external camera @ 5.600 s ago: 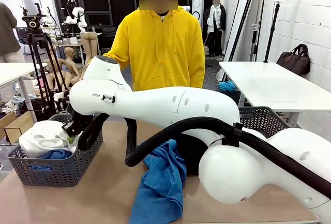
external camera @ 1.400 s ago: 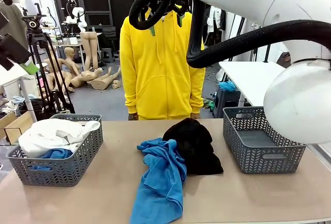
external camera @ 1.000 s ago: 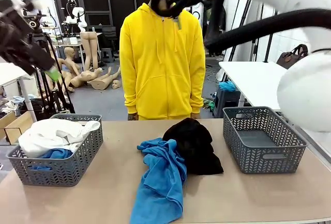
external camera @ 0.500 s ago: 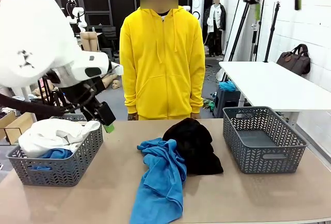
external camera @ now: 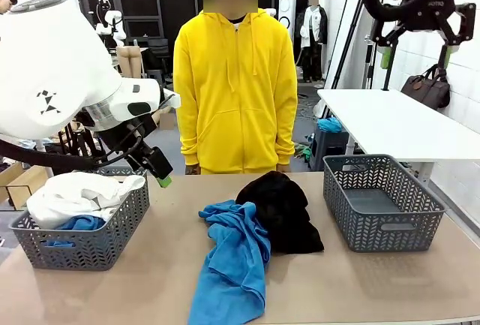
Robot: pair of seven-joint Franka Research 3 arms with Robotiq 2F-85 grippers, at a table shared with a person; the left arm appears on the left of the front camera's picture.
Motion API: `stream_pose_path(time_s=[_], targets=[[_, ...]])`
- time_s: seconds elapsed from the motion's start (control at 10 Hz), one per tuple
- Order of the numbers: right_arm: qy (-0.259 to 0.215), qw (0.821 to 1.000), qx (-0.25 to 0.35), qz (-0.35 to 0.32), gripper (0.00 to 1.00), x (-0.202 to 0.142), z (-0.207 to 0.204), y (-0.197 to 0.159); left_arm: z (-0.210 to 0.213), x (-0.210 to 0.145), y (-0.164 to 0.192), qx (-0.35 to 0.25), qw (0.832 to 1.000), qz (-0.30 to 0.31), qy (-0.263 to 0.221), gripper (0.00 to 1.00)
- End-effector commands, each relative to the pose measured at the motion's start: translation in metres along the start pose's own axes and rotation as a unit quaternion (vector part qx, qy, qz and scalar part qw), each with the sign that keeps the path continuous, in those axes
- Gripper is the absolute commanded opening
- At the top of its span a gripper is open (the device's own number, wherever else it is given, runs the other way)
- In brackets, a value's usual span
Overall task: Sort the tops and bottoms.
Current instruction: Lift clothes from the center of the table with your left hand.
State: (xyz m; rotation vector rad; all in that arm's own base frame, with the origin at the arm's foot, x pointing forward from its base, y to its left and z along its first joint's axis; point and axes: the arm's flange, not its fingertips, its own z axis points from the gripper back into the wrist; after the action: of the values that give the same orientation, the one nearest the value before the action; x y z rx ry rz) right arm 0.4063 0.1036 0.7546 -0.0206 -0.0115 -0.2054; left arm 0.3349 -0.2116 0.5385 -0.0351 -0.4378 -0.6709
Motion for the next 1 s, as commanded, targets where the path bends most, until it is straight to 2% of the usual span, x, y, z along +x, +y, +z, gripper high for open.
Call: stream_pose_path(time_s=[0.0,0.3,0.4,0.5,0.7,0.8,0.9], targets=[[0.001,0.999,-0.026,0.022,1.00,0.003,0.027,0.014,0.001,-0.002,-0.004,-0.003,1.000,-0.002,0.014,1.00],[0.001,1.000,-0.014,0.015,1.00,-0.005,0.016,0.015,0.001,-0.002,-0.004,-0.003,1.000,-0.002,0.014,1.00],[-0.023,1.000,0.006,-0.001,1.00,0.022,-0.009,0.003,0.001,-0.002,-0.004,-0.003,1.000,-0.002,0.014,1.00],[-0.022,0.998,0.026,-0.049,1.00,0.044,-0.041,-0.027,0.001,-0.002,-0.004,-0.003,1.000,-0.002,0.014,1.00],[0.014,0.998,0.046,-0.039,1.00,0.063,-0.114,-0.089,0.001,-0.002,-0.004,-0.003,1.000,-0.002,0.014,1.00],[0.035,0.997,0.055,-0.037,1.00,0.061,-0.148,-0.109,0.001,-0.002,-0.004,-0.003,1.000,-0.002,0.014,1.00],[0.031,0.998,0.053,-0.016,1.00,0.052,-0.167,-0.119,0.001,-0.002,-0.004,-0.003,1.000,-0.002,0.014,1.00]])
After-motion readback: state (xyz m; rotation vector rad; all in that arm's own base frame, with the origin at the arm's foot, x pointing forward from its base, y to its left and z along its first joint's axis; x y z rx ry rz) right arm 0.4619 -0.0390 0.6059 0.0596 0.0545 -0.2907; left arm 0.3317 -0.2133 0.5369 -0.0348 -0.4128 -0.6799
